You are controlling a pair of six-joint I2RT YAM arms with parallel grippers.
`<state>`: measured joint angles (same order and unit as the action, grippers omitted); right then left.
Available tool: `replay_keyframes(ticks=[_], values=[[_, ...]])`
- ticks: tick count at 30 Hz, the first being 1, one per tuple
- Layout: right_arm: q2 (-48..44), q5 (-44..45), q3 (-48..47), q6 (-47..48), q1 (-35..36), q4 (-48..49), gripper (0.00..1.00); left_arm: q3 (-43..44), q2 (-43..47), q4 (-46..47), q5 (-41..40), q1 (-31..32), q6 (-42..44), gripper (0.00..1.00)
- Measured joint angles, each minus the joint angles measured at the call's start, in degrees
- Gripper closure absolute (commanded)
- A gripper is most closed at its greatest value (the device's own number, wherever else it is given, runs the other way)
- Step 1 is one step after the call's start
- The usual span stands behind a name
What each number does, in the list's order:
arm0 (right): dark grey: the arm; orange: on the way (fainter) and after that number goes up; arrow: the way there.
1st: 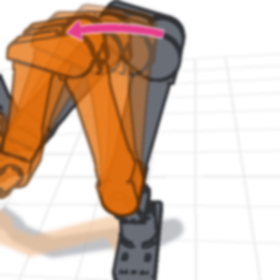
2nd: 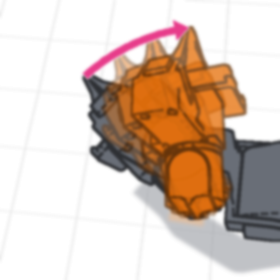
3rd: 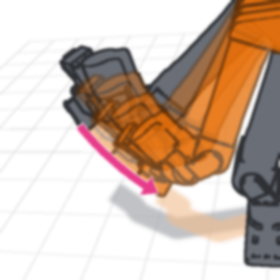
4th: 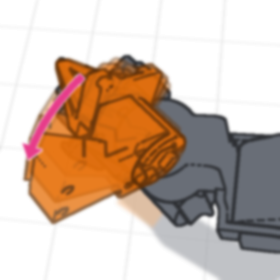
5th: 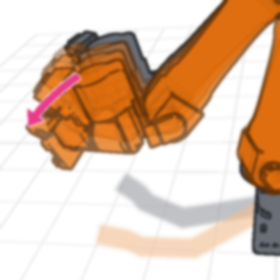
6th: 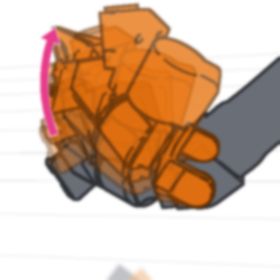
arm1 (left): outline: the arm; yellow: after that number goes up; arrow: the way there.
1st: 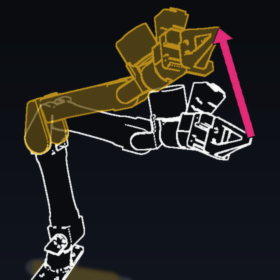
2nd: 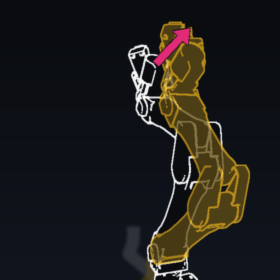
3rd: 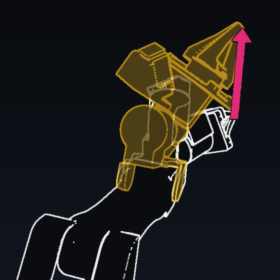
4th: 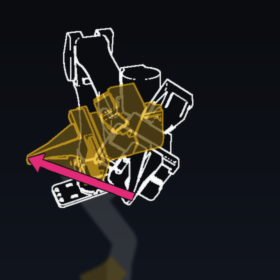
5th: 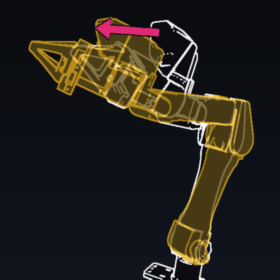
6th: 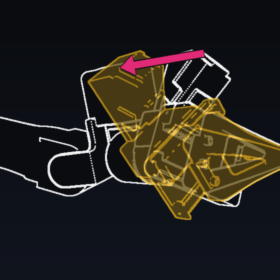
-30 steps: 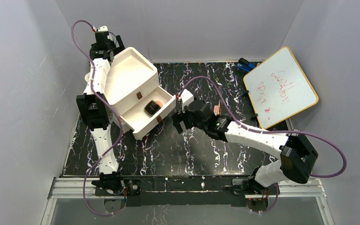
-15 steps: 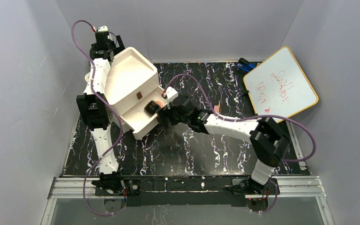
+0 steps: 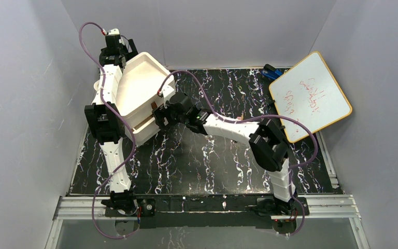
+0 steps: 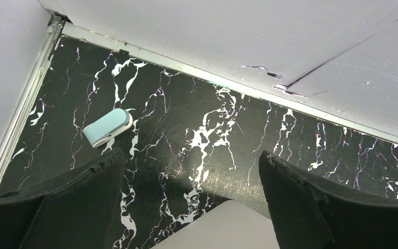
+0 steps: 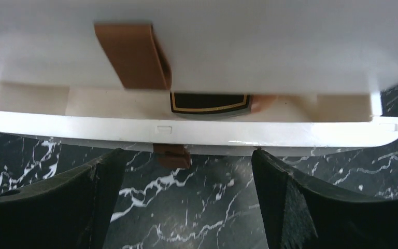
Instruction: Organize the makeup
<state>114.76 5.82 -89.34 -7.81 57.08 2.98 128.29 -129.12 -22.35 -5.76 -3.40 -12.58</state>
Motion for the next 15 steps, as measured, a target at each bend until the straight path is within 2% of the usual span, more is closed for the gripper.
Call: replay_keyframes(ticks=[6, 15], values=[[4.3, 0.0, -5.9, 0.9, 0.0, 0.8, 0.02, 0.0, 0.0, 0.0, 0.0, 0.0, 0.0, 0.02], [4.8, 0.9, -0.3, 0.6, 0.0, 7.6, 0.02, 0.0, 0.0, 0.0, 0.0, 0.0, 0.0, 0.02]])
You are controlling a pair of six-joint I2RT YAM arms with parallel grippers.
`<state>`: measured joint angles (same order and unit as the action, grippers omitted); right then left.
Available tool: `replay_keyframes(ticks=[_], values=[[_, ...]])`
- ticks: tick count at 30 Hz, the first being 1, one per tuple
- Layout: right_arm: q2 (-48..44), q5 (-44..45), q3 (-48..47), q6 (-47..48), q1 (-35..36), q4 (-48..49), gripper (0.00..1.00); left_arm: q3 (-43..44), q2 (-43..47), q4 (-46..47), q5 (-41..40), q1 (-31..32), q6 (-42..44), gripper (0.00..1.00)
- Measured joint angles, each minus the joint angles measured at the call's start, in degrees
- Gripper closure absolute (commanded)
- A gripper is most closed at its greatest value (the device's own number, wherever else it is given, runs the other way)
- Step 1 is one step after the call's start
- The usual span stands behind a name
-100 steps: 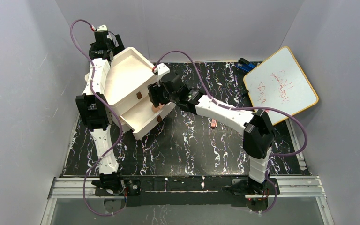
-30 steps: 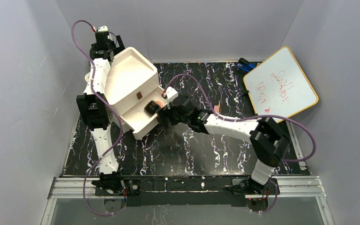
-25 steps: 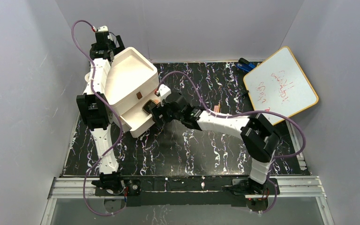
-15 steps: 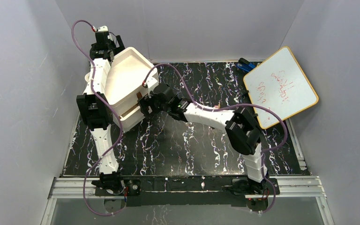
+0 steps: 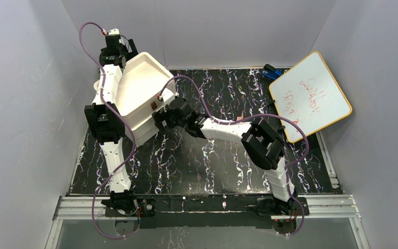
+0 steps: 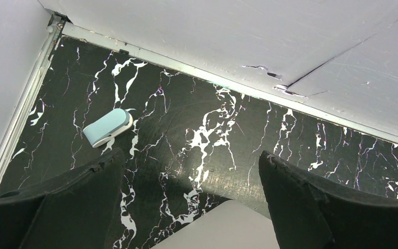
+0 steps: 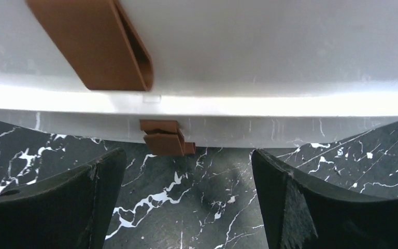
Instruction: Organize the makeup
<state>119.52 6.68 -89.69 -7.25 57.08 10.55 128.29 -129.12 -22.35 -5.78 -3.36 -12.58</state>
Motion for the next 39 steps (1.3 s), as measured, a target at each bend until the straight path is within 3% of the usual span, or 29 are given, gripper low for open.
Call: replay_keyframes(ticks=[12, 23, 25, 26, 28, 29, 36, 38, 39], values=[[5.4, 1.7, 1.4, -0.2, 0.0, 7.1, 0.02, 0.0, 0.0, 0.0, -0.2, 0.1, 0.0, 0.01], [8.0, 2.4, -0.5, 0.6, 0.4, 7.8, 0.03, 0.0, 0.0, 0.4, -0.8, 0.1, 0.4, 0.02], [8.0, 2.4, -0.1, 0.6, 0.4, 8.5, 0.1, 0.0, 0.0, 0.4, -0.8, 0.1, 0.4, 0.02], [8.0, 2.4, 0.2, 0.6, 0.4, 8.9, 0.19, 0.0, 0.0, 0.4, -0.8, 0.1, 0.4, 0.02], [8.1, 2.5, 0.5, 0.6, 0.4, 9.6, 0.48, 0.0, 0.0, 0.4, -0.8, 0.1, 0.4, 0.02], [8.2, 2.6, 0.5, 0.5, 0.4, 9.7, 0.54, 0.0, 0.0, 0.4, -0.8, 0.1, 0.4, 0.02], [8.9, 2.2, 0.6, -0.5, 1.2, 10.7, 0.55, 0.0, 0.0, 0.5, -0.9, 0.1, 0.4, 0.01], [9.6, 2.3, 0.5, -0.5, 1.2, 10.8, 0.62, 0.0, 0.0, 0.5, -0.9, 0.1, 0.4, 0.02], [10.4, 2.5, 0.2, -0.5, 1.1, 10.7, 0.72, 0.0, 0.0, 0.5, -0.9, 0.1, 0.4, 0.02]])
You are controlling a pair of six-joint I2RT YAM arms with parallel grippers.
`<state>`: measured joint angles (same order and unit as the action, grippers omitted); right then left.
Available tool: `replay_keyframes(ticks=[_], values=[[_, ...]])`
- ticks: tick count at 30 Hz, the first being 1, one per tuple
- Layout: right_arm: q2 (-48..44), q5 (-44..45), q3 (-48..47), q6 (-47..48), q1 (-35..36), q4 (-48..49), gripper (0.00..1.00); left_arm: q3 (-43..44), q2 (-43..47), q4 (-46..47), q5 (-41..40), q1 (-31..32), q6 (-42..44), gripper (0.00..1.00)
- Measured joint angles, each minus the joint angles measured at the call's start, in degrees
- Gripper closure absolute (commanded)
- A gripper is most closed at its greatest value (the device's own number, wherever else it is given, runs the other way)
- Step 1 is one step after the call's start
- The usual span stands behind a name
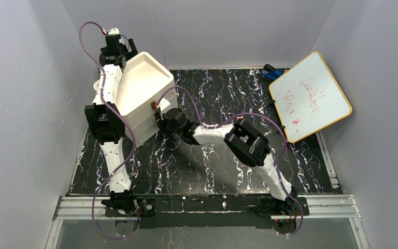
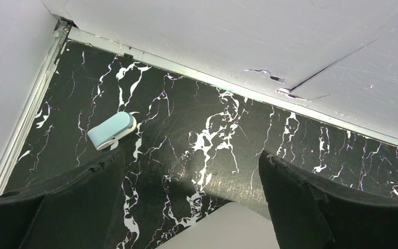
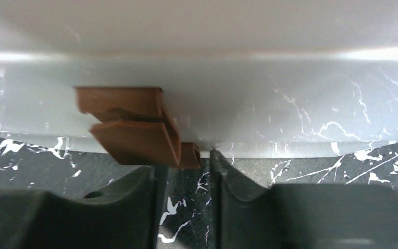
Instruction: Organize the makeup
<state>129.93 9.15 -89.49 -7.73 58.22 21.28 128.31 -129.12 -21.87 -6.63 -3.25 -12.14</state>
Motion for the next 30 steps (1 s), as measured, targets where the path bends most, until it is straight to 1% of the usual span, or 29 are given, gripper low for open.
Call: replay_keyframes(ticks=[4, 10, 14, 17, 25, 27, 30], values=[[1.1, 0.1, -0.2, -0.2, 0.0, 0.9, 0.99, 0.0, 0.0, 0.4, -0.3, 0.0, 0.1, 0.02], [1.2, 0.2, -0.1, -0.1, 0.0, 1.1, 0.99, 0.0, 0.0, 0.5, -0.4, 0.0, 0.2, 0.02], [0.4, 0.2, 2.9, 0.2, 0.0, 4.7, 0.99, 0.0, 0.0, 0.4, -0.3, 0.0, 0.2, 0.02], [-2.4, 0.4, 7.8, 0.3, 0.0, 7.0, 0.99, 0.0, 0.0, 0.4, -0.4, 0.1, 0.2, 0.02], [-15.2, 2.0, 25.9, -1.0, 0.4, 8.8, 0.99, 0.0, 0.0, 0.1, -0.4, 0.5, 0.4, 0.02], [-18.7, 3.0, 30.4, -1.6, 0.7, 8.9, 0.99, 0.0, 0.0, 0.0, -0.4, 0.6, 0.6, 0.02], [-22.3, 5.6, 34.9, -2.1, 2.0, 8.6, 0.99, 0.0, 0.0, -0.1, -0.4, 0.7, 0.6, 0.02]])
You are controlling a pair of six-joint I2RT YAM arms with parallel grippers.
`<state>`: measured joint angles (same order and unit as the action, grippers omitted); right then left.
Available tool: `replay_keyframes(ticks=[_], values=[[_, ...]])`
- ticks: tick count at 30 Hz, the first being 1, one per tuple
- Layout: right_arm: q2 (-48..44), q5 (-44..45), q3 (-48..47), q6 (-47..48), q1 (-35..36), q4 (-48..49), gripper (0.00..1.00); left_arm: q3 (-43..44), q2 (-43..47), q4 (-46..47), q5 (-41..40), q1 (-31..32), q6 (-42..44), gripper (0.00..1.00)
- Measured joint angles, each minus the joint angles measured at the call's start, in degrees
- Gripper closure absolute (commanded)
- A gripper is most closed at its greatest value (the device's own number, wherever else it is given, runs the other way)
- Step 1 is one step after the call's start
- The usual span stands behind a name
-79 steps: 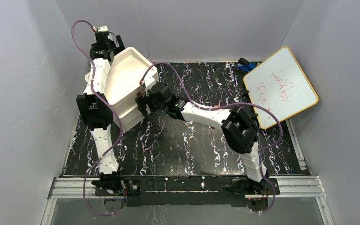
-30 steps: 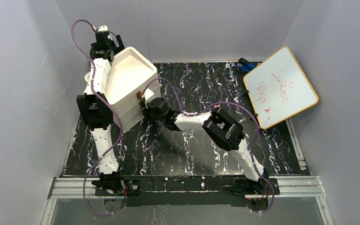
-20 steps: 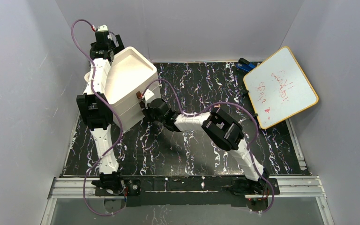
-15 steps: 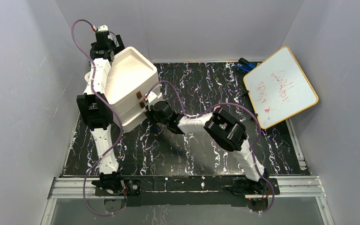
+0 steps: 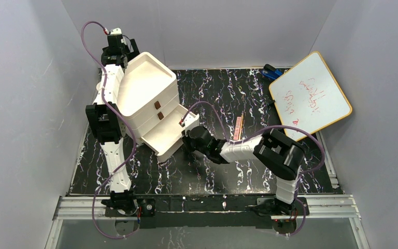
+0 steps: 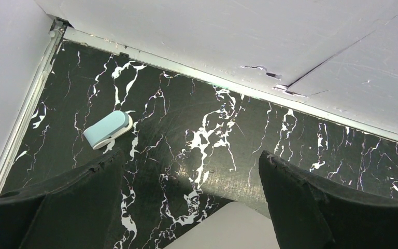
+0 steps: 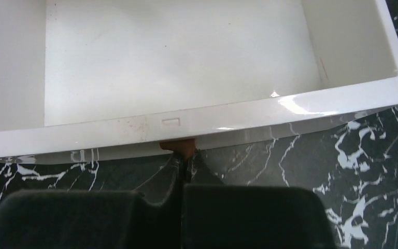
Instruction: Organize the makeup
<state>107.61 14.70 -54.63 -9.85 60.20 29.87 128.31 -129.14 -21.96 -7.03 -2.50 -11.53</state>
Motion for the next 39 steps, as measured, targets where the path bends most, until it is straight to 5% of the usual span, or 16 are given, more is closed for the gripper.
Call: replay_keyframes(ticks=[3, 5, 8, 12, 21, 30, 39], values=[[-2.8, 2.5, 2.7, -0.5, 1.4, -0.7, 0.94, 0.0, 0.0, -0.1, 0.0, 0.0, 0.0, 0.02], [-4.6, 3.8, 3.8, -0.7, 2.0, -1.8, 0.75, 0.0, 0.0, -0.5, 0.1, 0.1, 0.0, 0.02], [-7.5, 5.5, 5.3, -1.3, 2.3, -4.8, 0.32, 0.0, 0.0, -0.9, 0.1, 0.3, 0.0, 0.01], [-12.3, 11.1, 6.0, -1.7, 2.4, -10.4, 0.14, 0.0, 0.0, -0.9, 0.2, 0.4, 0.0, 0.02], [-18.2, 25.8, 1.7, -6.9, -1.9, -26.6, 0.17, 0.0, 0.0, -0.9, 0.2, 0.5, 0.0, 0.02], [-13.1, 24.3, -3.0, -16.8, -20.2, -40.1, 0.28, 0.0, 0.0, -0.9, 0.2, 0.5, 0.0, 0.02], [-7.3, 19.5, -4.0, -19.8, -23.6, -43.8, 0.44, 0.0, 0.0, -0.9, 0.2, 0.5, 0.0, 0.02]])
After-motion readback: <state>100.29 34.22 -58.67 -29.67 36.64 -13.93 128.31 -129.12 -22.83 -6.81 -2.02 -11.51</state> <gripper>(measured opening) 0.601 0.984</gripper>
